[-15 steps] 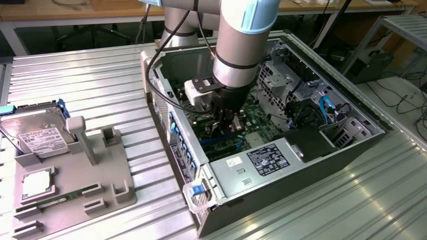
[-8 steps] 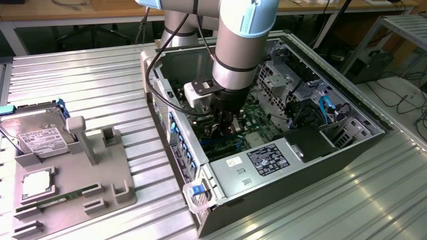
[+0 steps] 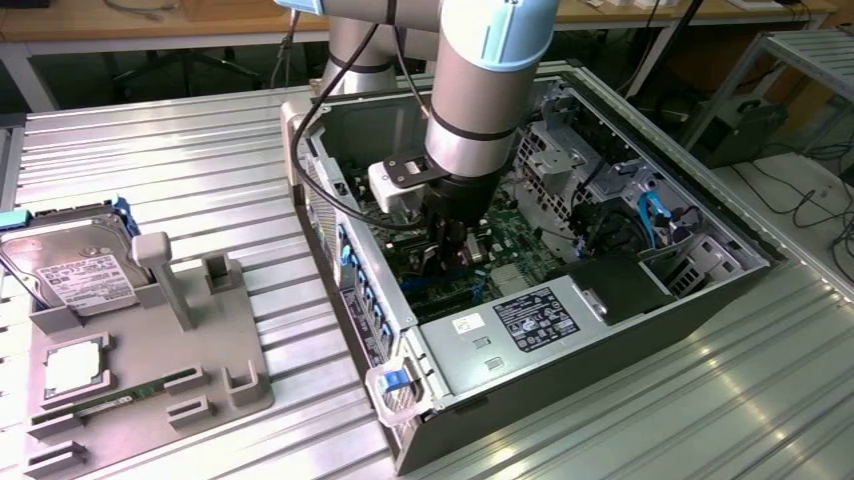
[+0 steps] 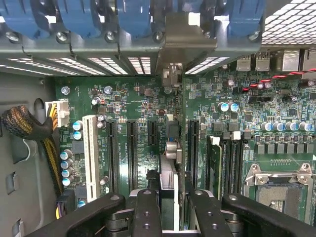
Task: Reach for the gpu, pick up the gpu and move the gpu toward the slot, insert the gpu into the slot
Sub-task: 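Insert the gpu into the slot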
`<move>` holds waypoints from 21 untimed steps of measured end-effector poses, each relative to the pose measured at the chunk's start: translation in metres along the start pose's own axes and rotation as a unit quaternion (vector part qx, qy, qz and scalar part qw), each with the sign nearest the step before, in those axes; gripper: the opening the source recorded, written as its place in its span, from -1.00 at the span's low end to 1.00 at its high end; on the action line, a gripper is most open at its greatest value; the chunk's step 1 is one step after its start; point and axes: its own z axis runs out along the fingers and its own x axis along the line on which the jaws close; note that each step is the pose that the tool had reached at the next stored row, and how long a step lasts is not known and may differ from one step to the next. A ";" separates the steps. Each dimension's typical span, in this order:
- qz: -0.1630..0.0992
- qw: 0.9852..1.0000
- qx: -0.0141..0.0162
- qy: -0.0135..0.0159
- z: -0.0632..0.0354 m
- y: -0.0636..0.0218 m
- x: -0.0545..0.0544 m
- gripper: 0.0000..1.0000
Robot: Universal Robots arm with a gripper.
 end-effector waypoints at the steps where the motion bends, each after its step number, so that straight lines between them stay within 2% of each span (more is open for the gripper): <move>1: 0.000 1.000 0.000 0.000 0.0000 0.0000 0.000 -0.45; 12: 0.000 1.000 0.000 0.000 0.0000 0.0000 0.000 -0.45; 13: -0.003 1.000 0.000 0.003 0.0001 0.0000 -0.001 -0.45; 14: -0.004 1.000 0.000 0.003 0.0005 0.0000 -0.003 -0.45; 15: -0.004 1.000 0.000 0.003 0.0015 0.0000 -0.003 -0.45; 17: -0.004 1.000 0.000 0.003 0.0105 0.0005 -0.003 -0.45; 18: -0.004 1.000 0.000 0.002 0.0105 0.0005 -0.003 -0.45; 19: -0.004 1.000 -0.001 0.003 0.0188 0.0018 -0.003 -0.45; 21: -0.004 1.000 0.000 0.001 0.0206 0.0017 -0.003 -0.45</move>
